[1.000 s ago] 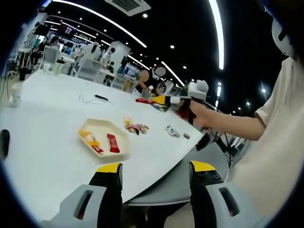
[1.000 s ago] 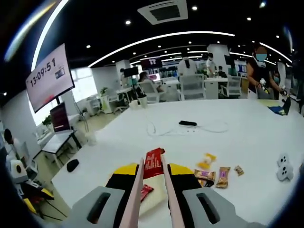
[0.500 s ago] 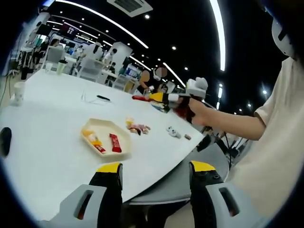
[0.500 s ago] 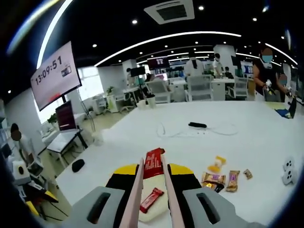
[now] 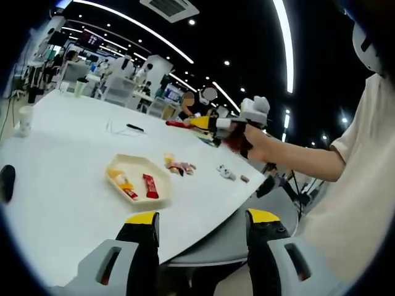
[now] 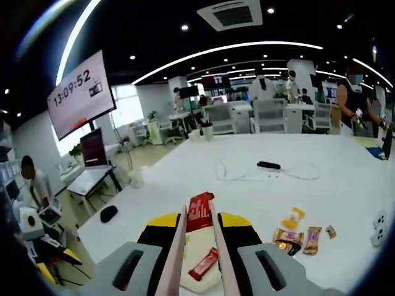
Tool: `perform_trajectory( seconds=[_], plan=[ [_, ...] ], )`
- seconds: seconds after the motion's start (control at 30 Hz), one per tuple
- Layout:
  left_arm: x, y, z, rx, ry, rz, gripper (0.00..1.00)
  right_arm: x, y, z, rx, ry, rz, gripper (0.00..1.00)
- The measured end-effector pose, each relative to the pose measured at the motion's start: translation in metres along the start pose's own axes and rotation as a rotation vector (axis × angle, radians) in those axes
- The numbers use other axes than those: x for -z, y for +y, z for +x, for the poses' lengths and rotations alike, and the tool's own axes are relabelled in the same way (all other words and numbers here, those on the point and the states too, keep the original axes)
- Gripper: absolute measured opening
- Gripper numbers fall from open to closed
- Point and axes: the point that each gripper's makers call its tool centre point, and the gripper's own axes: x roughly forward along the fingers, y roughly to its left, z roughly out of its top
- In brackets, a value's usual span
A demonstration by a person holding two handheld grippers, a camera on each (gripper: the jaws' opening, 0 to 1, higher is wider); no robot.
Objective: Place the target food into the container with the food tongs after gripping and lifting it, then release it inside without dropping or visibly crushing the food.
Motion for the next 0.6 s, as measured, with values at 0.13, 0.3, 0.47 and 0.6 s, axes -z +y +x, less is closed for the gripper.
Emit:
perform_trajectory(
  seconds=[0.13,0.3,0.47,0.6],
  plan=[
    [-0.001,0.001,0.001,-0.002,-0.003,-0.001,0.56,-0.002,0.004,0.002,-0.013,-0.003,-0.006,0.22],
    [0.0,0.001,0.001,-0.004,-0.003,-0.002,0.56,-0.004,0.009,0.004,-0.03,-0.003,-0.013,0.22],
    [0.001,0.001,0.0,-0.008,-0.005,-0.006,0.56,0.001,0.015,0.007,-0.044,0.009,-0.015,0.22],
    [0.002,0.002,-0.003,-0.016,-0.007,-0.011,0.56,0.001,0.019,0.009,-0.05,0.012,-0.018,0.22]
  ],
)
